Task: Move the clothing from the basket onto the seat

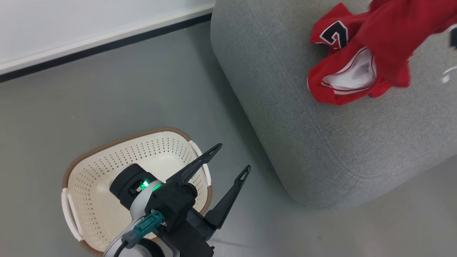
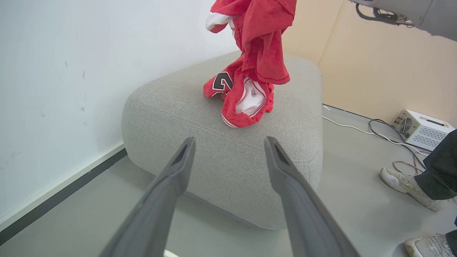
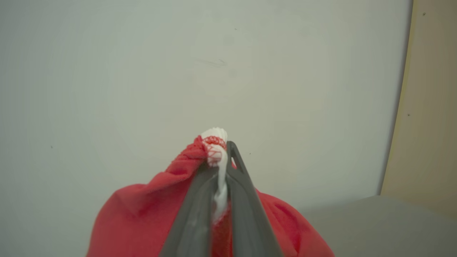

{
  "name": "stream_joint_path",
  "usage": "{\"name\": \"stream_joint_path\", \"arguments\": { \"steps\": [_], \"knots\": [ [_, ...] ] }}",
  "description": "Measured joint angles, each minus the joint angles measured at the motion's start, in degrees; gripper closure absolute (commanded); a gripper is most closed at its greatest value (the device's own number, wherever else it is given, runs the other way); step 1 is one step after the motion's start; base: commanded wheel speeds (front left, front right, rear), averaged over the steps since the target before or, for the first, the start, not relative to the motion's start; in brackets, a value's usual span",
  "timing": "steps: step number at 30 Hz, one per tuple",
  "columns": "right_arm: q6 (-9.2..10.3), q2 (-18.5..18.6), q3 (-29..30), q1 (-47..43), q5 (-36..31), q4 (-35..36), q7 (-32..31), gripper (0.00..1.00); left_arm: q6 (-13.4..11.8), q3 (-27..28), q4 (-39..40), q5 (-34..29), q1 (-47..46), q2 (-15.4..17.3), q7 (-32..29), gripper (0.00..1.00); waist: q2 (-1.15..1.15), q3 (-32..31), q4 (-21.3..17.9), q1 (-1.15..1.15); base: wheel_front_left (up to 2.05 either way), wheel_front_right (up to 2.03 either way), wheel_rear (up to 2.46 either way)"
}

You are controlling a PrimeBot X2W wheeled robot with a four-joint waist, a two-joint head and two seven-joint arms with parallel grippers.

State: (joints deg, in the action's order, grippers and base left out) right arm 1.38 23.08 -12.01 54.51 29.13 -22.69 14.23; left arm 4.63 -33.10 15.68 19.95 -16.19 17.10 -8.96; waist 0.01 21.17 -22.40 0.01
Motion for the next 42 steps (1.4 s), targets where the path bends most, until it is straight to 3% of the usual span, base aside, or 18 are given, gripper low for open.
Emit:
{"name": "stream_joint_path", "arguments": {
  "steps": [6, 16, 34, 35, 36, 37, 38, 42],
  "knots": [
    [1.21, 4.9, 5.4, 6.9, 0.7, -2.6, 0.1, 1.0, 0.5, -0.5, 1.7, -0.4, -1.8, 0.7, -0.5, 0.0, 0.0, 3.5, 1.2, -0.01, 0.0, 0.0, 0.0],
    [2.11, 6.8, 6.4, 9.0, 1.0, -8.8, -0.6, 1.0, 1.2, -1.2, 4.2, -1.7, -4.2, 1.4, -1.1, 0.0, 0.0, 8.4, 3.0, -0.01, 0.0, 0.0, 0.0],
    [0.03, -0.4, 2.9, 7.4, 3.2, -23.0, -3.1, 1.0, 2.0, -1.2, 4.1, -1.8, -8.3, 3.6, -1.4, 0.0, 0.0, 15.5, 5.9, -0.01, 0.0, 0.0, 0.0],
    [-0.13, -0.6, 2.8, 7.4, 3.2, -23.8, -3.1, 0.49, 2.0, -1.2, 3.7, -1.7, -8.3, 3.6, -1.4, 0.0, 0.0, 15.4, 5.9, 0.0, 0.0, 0.0, 0.0],
    [-0.16, -0.7, 2.8, 7.4, 3.2, -24.4, -3.1, 0.49, 2.0, -1.2, 3.4, -1.7, -8.3, 3.6, -1.0, 0.0, 0.0, 15.3, 5.9, -0.01, 0.0, 0.0, 0.0],
    [-0.36, -0.7, 2.8, 7.4, 3.2, -24.9, -3.1, 0.13, 2.0, -1.2, 3.2, -1.7, -8.3, 3.6, -0.9, 0.0, 0.0, 15.1, 5.9, -0.01, 0.0, 0.0, 0.0],
    [-0.4, -0.7, 2.8, 7.4, 3.2, -25.3, -3.1, 0.0, 2.0, -1.2, 3.0, -1.6, -8.3, 3.6, -0.7, 0.0, 0.0, 14.9, 5.9, -0.01, 0.0, 0.0, 0.0],
    [-1.18, -0.8, 2.2, 7.1, 3.2, -26.2, -2.5, 0.0, 2.0, -1.2, 1.6, -1.4, -8.3, 3.3, 0.5, 0.0, 0.0, 13.8, 5.8, -0.01, 0.0, 0.0, 0.0]
  ]
}}
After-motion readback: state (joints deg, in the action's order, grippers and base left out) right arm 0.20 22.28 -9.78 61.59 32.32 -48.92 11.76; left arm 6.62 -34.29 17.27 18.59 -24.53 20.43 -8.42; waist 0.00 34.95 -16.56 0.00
